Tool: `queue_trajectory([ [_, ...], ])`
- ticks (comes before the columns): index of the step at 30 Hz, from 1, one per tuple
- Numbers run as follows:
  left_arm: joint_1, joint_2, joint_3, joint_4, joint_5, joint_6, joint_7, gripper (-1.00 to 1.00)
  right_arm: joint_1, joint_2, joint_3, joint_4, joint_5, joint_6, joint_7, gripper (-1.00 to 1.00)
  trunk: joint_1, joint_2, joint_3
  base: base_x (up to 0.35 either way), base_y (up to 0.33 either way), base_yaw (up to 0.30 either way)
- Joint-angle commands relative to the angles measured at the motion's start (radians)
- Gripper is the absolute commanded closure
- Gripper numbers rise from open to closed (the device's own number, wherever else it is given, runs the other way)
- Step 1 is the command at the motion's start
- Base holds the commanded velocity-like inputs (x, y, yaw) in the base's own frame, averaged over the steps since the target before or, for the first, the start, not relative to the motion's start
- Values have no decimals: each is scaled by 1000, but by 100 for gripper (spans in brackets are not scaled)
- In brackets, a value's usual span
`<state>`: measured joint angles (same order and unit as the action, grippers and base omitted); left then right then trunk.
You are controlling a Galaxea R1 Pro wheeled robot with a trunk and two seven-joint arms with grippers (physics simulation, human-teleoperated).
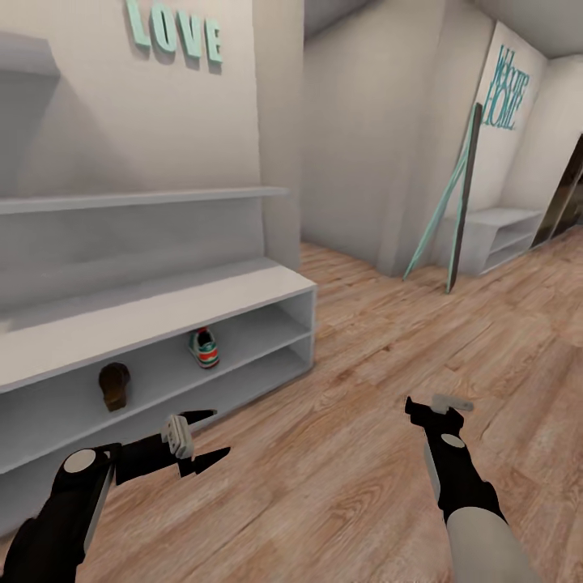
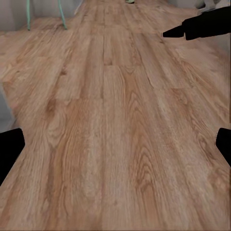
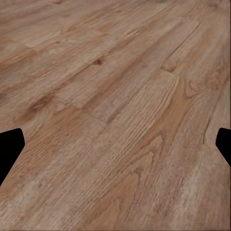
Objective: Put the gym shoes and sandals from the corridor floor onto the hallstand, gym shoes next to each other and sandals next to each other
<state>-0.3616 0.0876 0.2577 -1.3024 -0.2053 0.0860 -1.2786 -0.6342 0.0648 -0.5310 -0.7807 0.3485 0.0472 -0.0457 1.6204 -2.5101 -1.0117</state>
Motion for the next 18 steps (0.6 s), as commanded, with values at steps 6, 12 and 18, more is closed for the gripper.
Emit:
queue_trajectory([
  [6, 0, 0, 2, -1, -3, 9, -5, -100, -1, 1, -3, 0, 10, 5, 0, -100, 0, 0, 5, 0, 0, -261],
  [12, 0, 0, 3, -1, -3, 9, -5, -100, -1, 1, -3, 0, 10, 5, 0, -100, 0, 0, 10, 0, 0, -271],
  [18, 0, 0, 3, -1, -2, 9, -5, -100, -1, 1, -3, 0, 10, 5, 0, -100, 0, 0, 14, 0, 0, -281],
])
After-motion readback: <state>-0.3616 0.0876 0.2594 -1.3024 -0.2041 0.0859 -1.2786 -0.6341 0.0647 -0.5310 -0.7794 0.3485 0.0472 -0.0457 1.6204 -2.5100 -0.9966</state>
